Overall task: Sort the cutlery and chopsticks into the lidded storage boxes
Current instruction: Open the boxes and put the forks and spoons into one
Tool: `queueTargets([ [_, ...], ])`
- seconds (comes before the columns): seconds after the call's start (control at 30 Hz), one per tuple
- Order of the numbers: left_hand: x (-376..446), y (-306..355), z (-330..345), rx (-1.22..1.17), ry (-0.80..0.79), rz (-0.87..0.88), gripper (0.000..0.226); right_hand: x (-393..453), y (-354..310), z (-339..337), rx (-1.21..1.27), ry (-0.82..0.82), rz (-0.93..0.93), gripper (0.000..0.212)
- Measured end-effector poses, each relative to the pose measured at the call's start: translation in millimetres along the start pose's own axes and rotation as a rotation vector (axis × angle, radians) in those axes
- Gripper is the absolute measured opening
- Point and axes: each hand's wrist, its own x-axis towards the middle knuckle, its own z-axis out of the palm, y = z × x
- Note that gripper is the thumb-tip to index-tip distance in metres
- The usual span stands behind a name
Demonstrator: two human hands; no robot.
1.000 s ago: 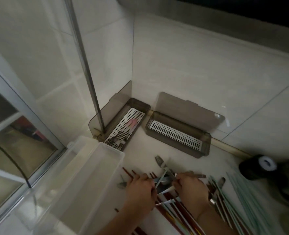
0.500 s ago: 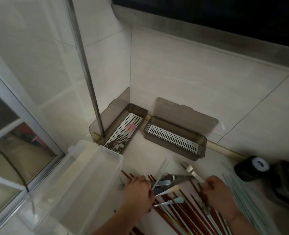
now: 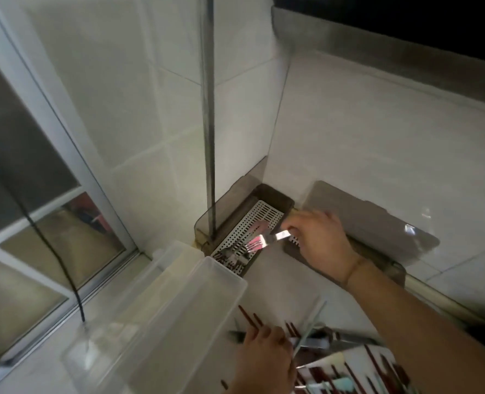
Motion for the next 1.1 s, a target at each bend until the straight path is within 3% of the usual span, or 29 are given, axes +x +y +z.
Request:
queueTargets([
  [0.07,3.4,2.3,-0.2,0.021,0.106,-0.030,0.012,41.2,-5.7,17.9,-0.011,-0.096,-0.081,0.029],
  [0.2,6.3,7.3,7.4,0.043,0.176,-0.175,0.057,92.3,-7.9,56.7,-0.012,-0.367,-0.066,0.019],
  [0.33,6.6,9.1,10.0,0.047,0.133,-0.229,0.052,107.1,-13.3,88.8,-0.052,-0.496,-0.049,0.019],
  [0.57,7.1,0.7,20.9,0.142,0.215,-0.116,0.030,105.6,-18.1,109.2,-0.040,-0.415,-0.027,0.020],
  [0.67,6.6,-0.1,22.8,0.092,0.171,-0.115,0.024,104.5,-15.6,105.2,0.123,-0.306,0.022,0.018],
  [0.73,5.5,-0.9,18.8,-0.001,0.121,-0.085,0.002,99.5,-11.5,97.0,0.318,-0.183,0.059,0.017],
  [0.83,3.7,-2.9,9.9,-0.111,-0.040,-0.078,0.029,77.5,4.5,74.6,0.518,0.004,0.080,0.014],
  [1.0,4.1,-3.7,9.2,-0.113,-0.119,-0.068,0.033,-15.8,49.8,35.0,0.560,0.165,0.182,0.010],
  [1.1,3.8,-2.5,17.4,-0.136,-0.141,-0.085,0.034,-98.5,68.7,31.8,0.522,0.152,0.297,0.017],
])
